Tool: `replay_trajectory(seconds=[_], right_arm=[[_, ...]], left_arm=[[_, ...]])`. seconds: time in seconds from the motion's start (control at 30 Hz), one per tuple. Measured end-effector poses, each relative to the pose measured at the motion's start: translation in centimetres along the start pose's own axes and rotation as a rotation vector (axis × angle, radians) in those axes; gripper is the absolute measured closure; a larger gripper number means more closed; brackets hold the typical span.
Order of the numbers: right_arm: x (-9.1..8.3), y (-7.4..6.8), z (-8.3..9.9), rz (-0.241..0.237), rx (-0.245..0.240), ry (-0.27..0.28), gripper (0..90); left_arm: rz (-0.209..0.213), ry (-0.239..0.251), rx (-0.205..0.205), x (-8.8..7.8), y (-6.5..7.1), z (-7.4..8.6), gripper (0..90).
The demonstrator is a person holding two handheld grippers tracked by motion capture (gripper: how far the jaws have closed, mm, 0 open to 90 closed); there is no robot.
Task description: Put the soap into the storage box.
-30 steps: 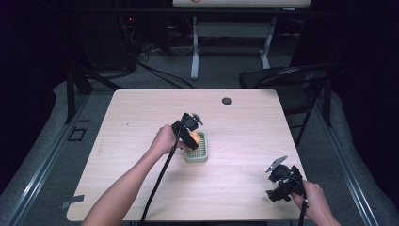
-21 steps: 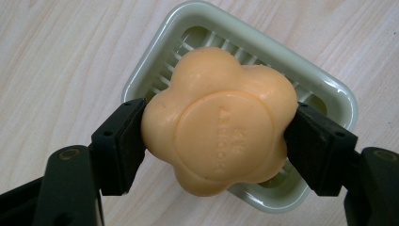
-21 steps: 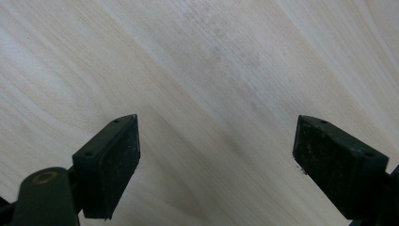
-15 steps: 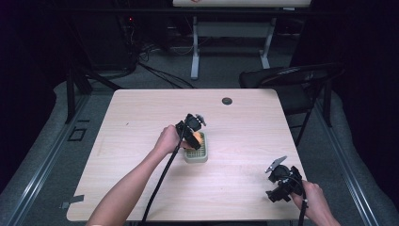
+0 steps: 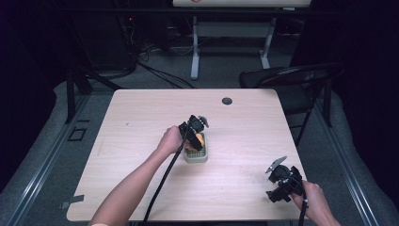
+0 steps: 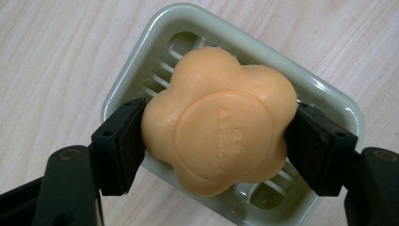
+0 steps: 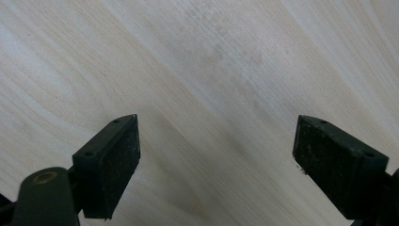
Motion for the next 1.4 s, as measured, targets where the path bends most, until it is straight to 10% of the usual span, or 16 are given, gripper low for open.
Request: replay_trajectory(seconds=[0.77,1.4], right_arm=[[0.2,-0.2,0.0,-0.004,0.01,0.005,15.0],[0.4,-0.2,0.0,-0.014,0.026,0.022,15.1]], left_arm=[[0.01,0.044,-0.036,-0.4,-0.3,0.2,17.2],[0.008,0.165,-0.098,-4.4,0.4,3.1,4.4]])
Point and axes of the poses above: each handheld gripper's, and its own axes: x roughly forward along the jaws, z roughly out of its underside, y roughly to its right, the point moved 5 cm from there along x, roughly forward along the jaws
